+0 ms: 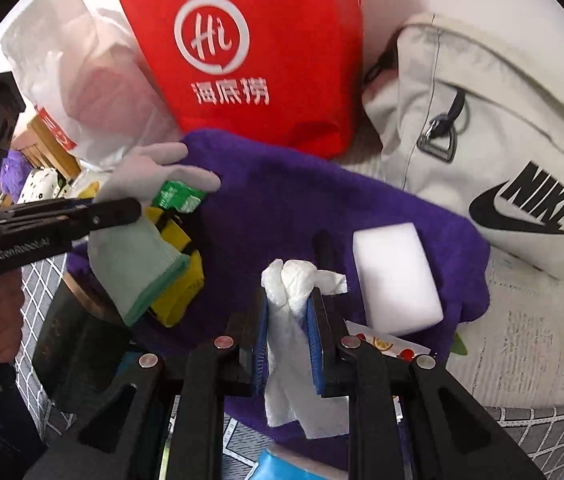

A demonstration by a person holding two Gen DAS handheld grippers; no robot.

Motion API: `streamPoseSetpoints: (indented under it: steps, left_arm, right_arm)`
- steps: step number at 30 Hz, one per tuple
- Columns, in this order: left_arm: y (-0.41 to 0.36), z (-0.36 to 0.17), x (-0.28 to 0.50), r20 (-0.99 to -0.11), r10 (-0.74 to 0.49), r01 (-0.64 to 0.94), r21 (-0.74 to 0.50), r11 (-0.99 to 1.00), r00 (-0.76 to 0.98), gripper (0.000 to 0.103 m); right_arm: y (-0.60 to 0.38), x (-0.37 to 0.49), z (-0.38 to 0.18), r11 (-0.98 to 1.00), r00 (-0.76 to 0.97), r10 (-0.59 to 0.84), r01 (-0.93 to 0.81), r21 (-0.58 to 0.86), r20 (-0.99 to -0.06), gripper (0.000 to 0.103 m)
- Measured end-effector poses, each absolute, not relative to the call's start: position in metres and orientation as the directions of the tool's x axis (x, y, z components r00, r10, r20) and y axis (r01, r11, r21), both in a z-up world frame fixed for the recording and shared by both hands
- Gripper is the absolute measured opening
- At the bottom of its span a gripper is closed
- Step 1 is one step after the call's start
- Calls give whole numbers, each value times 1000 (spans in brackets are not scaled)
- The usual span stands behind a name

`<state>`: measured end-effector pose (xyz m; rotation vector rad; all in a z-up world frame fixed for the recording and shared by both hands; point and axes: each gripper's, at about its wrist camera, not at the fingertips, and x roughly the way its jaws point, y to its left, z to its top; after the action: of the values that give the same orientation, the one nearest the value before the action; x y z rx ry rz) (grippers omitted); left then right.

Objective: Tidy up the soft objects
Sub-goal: 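Carry the white glove toward the purple towel with the left tool while the right tool carries the tissue, then lower the tissue onto the towel and open the right tool while the left tool lowers the glove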

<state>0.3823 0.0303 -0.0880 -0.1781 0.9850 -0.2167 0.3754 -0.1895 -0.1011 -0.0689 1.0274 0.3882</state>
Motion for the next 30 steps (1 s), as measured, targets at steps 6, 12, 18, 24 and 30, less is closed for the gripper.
streamPoseSetpoints:
  steps: [6, 12, 18, 24, 30]
  left_arm:
    - [34, -97, 388, -802, -295, 87, -294, 952, 519, 21]
    - [29, -103, 390, -806, -306, 94, -301, 949, 506, 21]
    - [27, -107, 392, -809, -299, 89, -295, 951, 506, 21]
    - [24, -108, 393, -814, -288, 98, -277, 956, 504, 21]
    - [21, -107, 392, -818, -278, 113, -257, 960, 504, 35]
  right_arm:
    - [-189, 385, -120, 935, 417, 266, -332, 127, -869, 19]
    - [-188, 389, -131, 937, 398, 256, -326, 125, -881, 20]
    - [-172, 393, -141, 928, 375, 256, -353, 118, -891, 21]
    - [-162, 394, -149, 925, 354, 255, -360, 120, -900, 21]
    - [-154, 391, -150, 919, 351, 249, -379, 107, -903, 34]
